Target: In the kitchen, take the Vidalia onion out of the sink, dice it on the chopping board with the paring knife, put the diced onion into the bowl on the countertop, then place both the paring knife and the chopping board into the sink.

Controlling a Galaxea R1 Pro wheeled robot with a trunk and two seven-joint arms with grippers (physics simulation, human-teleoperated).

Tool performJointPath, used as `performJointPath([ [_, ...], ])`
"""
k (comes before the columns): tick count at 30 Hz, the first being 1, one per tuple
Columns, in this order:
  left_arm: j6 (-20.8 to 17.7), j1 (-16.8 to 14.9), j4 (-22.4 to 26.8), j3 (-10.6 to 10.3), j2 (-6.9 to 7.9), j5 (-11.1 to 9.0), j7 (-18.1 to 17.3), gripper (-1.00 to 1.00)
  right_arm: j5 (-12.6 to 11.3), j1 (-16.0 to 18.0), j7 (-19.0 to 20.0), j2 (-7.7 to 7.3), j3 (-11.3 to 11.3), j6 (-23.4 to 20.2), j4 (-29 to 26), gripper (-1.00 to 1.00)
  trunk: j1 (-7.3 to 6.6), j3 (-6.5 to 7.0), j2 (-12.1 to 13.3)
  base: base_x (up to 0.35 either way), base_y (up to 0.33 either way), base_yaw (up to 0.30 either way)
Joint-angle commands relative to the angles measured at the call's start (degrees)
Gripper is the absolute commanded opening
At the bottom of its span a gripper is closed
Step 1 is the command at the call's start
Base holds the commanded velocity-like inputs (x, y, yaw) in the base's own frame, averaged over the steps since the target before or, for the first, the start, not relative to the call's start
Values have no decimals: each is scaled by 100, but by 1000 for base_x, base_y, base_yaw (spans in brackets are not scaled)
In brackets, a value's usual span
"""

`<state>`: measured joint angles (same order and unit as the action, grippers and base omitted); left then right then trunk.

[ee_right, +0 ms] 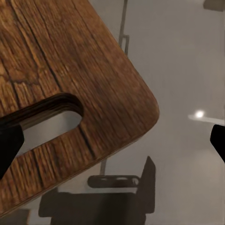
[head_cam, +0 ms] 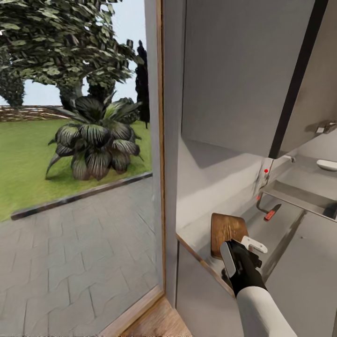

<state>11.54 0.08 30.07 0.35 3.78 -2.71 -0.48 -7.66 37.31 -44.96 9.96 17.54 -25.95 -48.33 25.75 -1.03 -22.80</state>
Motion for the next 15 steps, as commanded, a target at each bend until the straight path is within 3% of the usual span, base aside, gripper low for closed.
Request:
performJointPath([
  [1,6,1,7,0,0,-28,-5,100,-25,4,-22,3,6,-27,-10,100,4,-20,-12,1,1,0],
  [9,6,1,7,-1,0,-28,-5,100,-25,4,-16,3,4,-24,-10,100,4,-92,-12,3,1,0],
  [15,6,1,7,-8,0,-28,-5,100,-25,5,-13,3,7,-24,-10,100,4,-146,-12,135,91,0],
])
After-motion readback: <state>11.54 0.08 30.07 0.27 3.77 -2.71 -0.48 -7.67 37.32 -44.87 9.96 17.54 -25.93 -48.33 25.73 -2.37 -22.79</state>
